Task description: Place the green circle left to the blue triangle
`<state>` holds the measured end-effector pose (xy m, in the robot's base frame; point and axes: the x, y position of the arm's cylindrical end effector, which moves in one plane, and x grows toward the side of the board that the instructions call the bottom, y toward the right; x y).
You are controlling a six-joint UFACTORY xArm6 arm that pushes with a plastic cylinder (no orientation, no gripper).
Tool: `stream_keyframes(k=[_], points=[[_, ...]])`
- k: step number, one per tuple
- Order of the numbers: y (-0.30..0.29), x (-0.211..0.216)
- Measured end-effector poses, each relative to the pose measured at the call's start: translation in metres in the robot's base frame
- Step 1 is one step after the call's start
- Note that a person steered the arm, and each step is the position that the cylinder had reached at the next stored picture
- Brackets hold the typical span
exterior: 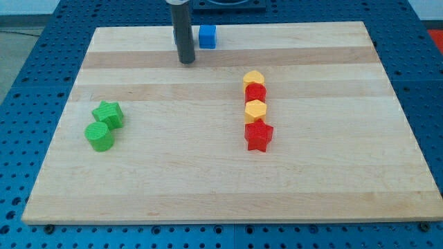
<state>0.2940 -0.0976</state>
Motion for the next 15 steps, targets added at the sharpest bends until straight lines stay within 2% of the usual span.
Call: stream_keyframes(k=[3, 4, 5, 8, 9, 10, 11, 14, 15], points=[[-0.002, -0.025], [-0.002, -0.025], [-0.001, -0.007], [0.002, 0.177], [-0.017, 0.238], [-0.069, 0.264], [-0.108, 0.262], [-0.149, 0.232], [-0.14, 0.221]])
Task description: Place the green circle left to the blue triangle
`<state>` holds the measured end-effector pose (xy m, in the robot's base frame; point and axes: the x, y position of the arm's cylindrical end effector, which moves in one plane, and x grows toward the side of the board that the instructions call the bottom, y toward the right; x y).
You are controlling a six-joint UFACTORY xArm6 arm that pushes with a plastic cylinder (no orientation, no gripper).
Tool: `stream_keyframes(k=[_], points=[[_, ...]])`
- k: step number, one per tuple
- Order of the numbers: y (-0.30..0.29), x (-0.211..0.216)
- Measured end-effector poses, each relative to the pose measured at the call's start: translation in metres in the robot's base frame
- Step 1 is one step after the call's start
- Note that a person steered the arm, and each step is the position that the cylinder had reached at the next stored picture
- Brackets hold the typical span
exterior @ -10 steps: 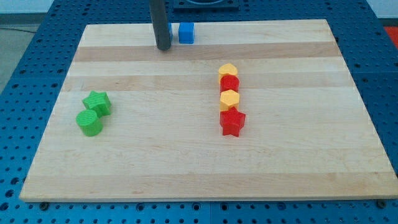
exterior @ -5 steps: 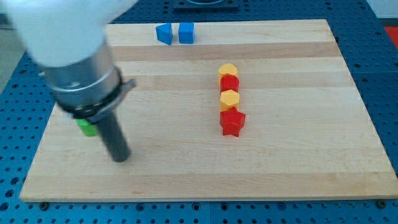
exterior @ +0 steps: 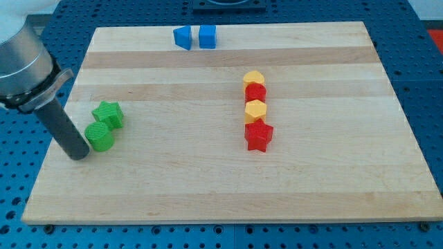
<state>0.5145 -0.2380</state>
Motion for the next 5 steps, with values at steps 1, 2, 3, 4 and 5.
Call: stream_keyframes(k=[1, 2, 3, 4, 5], points=[[0.02, -0.007], [0.038, -0.01], [0.061, -0.014], [0.057, -0.032], [0.067, -0.054]])
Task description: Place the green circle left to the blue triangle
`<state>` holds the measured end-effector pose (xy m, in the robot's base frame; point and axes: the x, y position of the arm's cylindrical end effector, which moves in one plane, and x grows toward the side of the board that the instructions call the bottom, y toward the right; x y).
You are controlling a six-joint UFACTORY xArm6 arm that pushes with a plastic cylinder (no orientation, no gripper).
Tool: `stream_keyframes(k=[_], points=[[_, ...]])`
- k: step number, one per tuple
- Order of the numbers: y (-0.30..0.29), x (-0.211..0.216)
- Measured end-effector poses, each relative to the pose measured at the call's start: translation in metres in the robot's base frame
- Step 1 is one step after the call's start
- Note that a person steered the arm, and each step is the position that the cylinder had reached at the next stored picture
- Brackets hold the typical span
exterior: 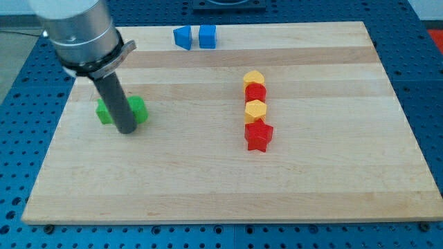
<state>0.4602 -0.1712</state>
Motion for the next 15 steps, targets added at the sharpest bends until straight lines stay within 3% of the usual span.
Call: stream_keyframes(k=[6, 8, 15], points=[[0.012, -0.154], [0.012, -0.178], [0.013, -0.194]])
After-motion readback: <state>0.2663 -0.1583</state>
